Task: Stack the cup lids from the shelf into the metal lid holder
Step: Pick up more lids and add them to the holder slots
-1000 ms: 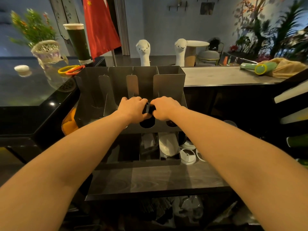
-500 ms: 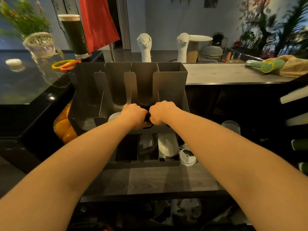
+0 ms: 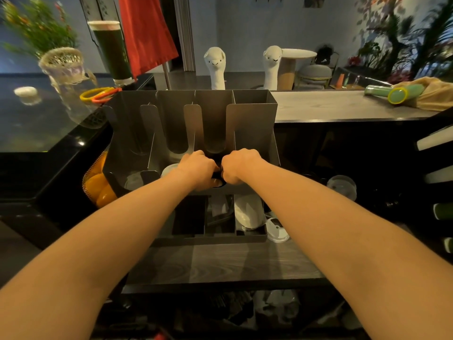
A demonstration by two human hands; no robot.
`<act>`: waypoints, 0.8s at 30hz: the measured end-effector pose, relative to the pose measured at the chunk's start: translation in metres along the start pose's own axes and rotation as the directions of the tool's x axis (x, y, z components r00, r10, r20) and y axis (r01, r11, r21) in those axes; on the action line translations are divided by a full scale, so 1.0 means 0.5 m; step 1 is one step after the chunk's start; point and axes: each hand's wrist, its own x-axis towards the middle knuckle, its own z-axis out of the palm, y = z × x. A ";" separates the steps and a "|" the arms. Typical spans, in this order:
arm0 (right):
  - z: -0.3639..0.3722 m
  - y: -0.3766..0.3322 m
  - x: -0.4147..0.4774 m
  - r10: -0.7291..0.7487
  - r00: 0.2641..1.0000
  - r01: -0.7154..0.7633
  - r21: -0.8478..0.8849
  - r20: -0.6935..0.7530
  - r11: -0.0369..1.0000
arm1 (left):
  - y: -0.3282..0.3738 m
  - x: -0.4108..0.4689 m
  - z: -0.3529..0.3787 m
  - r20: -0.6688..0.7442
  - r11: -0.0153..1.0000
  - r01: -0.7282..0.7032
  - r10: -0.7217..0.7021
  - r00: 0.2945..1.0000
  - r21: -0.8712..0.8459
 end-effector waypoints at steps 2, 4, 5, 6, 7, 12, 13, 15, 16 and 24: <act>0.000 -0.002 -0.001 0.004 1.000 -0.004 -0.012 -0.009 1.000 | 0.003 -0.002 0.000 -0.013 1.000 0.005 -0.004 1.000 0.018; -0.001 -0.004 0.000 0.006 1.000 -0.007 -0.027 -0.011 1.000 | 0.006 -0.002 -0.004 -0.007 0.999 0.005 -0.005 1.000 0.046; -0.001 -0.004 0.000 0.004 1.000 -0.005 -0.033 -0.012 0.999 | 0.007 -0.003 -0.007 0.003 0.999 0.008 -0.009 1.000 0.053; -0.002 -0.004 -0.001 0.001 1.000 -0.001 -0.037 -0.016 0.999 | 0.007 -0.004 -0.010 0.008 0.999 0.013 -0.013 1.000 0.045; -0.002 -0.002 -0.003 -0.006 1.000 0.005 -0.038 -0.025 0.999 | 0.007 -0.005 -0.014 -0.003 1.000 0.014 -0.014 1.000 0.023; 0.001 0.009 -0.019 -0.035 0.983 0.042 0.034 -0.182 0.999 | -0.008 -0.037 -0.026 -0.221 0.994 -0.035 0.012 0.975 -0.101; 0.003 0.011 -0.024 -0.040 0.973 0.052 0.044 -0.229 0.998 | -0.012 -0.047 -0.026 -0.277 0.992 -0.055 0.022 0.961 -0.112; 0.010 0.014 -0.036 -0.054 0.944 0.086 0.081 -0.327 0.993 | -0.019 -0.070 -0.024 -0.395 0.987 -0.093 0.034 0.918 -0.132; 0.015 0.013 -0.044 -0.056 0.925 0.106 0.112 -0.377 0.988 | -0.021 -0.082 -0.024 -0.450 0.984 -0.107 0.034 0.893 -0.139; 0.072 -0.015 -0.128 0.057 0.830 0.134 0.297 -0.556 0.945 | 0.018 -0.158 -0.013 -0.463 0.941 -0.094 -0.072 0.883 -0.325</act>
